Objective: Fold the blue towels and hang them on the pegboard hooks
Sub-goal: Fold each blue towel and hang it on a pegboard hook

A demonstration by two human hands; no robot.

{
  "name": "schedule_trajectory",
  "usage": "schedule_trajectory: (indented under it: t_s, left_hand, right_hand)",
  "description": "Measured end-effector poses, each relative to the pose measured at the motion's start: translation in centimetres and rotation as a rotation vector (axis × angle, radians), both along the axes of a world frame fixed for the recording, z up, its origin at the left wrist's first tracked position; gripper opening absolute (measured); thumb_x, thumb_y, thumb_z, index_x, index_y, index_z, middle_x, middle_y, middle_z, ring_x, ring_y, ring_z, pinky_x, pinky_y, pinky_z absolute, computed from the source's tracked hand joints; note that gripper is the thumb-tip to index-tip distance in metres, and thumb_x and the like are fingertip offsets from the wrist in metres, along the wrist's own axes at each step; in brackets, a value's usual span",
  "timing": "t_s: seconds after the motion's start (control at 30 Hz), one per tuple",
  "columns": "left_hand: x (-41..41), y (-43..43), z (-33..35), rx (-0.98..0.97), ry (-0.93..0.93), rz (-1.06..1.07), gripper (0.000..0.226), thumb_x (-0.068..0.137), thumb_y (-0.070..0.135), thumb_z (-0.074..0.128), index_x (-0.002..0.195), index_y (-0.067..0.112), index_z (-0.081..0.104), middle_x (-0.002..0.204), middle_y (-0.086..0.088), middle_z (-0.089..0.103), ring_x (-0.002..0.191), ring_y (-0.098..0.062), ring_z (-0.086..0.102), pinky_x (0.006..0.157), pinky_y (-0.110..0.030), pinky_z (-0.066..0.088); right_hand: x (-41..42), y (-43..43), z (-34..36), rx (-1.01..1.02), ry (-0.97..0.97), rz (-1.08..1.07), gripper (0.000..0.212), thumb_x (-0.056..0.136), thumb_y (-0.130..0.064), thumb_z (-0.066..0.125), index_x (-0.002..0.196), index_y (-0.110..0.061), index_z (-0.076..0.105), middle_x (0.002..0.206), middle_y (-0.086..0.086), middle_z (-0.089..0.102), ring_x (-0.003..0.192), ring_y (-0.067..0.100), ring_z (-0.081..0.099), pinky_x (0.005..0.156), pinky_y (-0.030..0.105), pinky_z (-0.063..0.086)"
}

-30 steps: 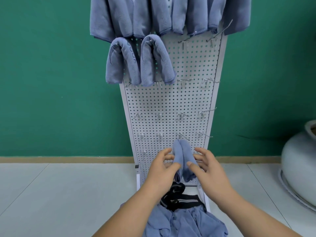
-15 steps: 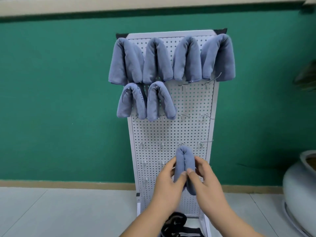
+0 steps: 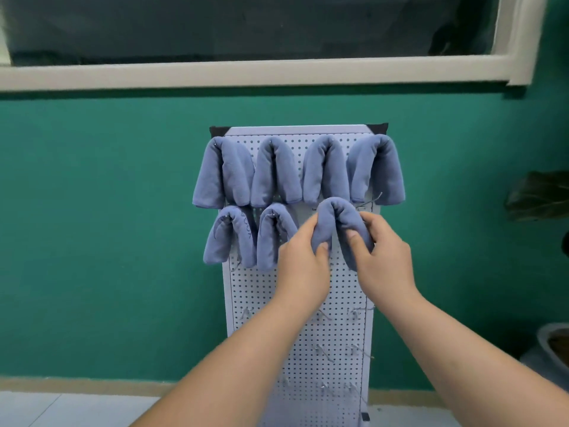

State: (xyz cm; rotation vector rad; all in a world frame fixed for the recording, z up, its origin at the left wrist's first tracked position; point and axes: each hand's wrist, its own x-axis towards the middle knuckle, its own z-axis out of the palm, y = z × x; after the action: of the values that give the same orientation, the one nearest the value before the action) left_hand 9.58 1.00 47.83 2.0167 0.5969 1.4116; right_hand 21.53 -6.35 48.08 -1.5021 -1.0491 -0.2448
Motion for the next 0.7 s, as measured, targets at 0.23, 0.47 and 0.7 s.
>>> schedule_trajectory:
  t_s: [0.23, 0.47, 0.7]
  left_hand:
    - [1.7, 3.3, 4.2, 0.003, 0.114, 0.084, 0.037, 0.103, 0.006, 0.048, 0.127, 0.029, 0.065, 0.106, 0.009, 0.065, 0.092, -0.012, 0.059, 0.075, -0.010, 0.047]
    - [2.8, 5.4, 3.6, -0.046, 0.278, 0.138, 0.032, 0.099, 0.007, 0.043, 0.115, 0.017, 0.069, 0.095, -0.009, 0.068, 0.087, -0.034, 0.067, 0.078, -0.052, 0.060]
    - [4.8, 5.9, 4.3, -0.080, 0.140, 0.244, 0.020, 0.098, 0.014, 0.046, 0.093, 0.015, 0.066, 0.088, -0.009, 0.067, 0.085, -0.035, 0.063, 0.075, -0.044, 0.057]
  right_hand:
    - [3.7, 3.0, 4.8, -0.066, -0.134, -0.163, 0.015, 0.105, -0.030, 0.055, 0.115, -0.034, 0.065, 0.093, -0.004, 0.069, 0.083, 0.025, 0.060, 0.069, 0.035, 0.045]
    - [5.2, 4.4, 3.7, -0.241, -0.237, -0.267, 0.014, 0.101, -0.031, 0.055, 0.109, -0.029, 0.067, 0.092, 0.003, 0.069, 0.077, 0.029, 0.055, 0.065, 0.036, 0.044]
    - [5.2, 7.3, 4.1, -0.111, -0.055, -0.201, 0.014, 0.102, -0.032, 0.055, 0.108, -0.034, 0.067, 0.095, 0.000, 0.070, 0.088, 0.028, 0.060, 0.071, 0.037, 0.047]
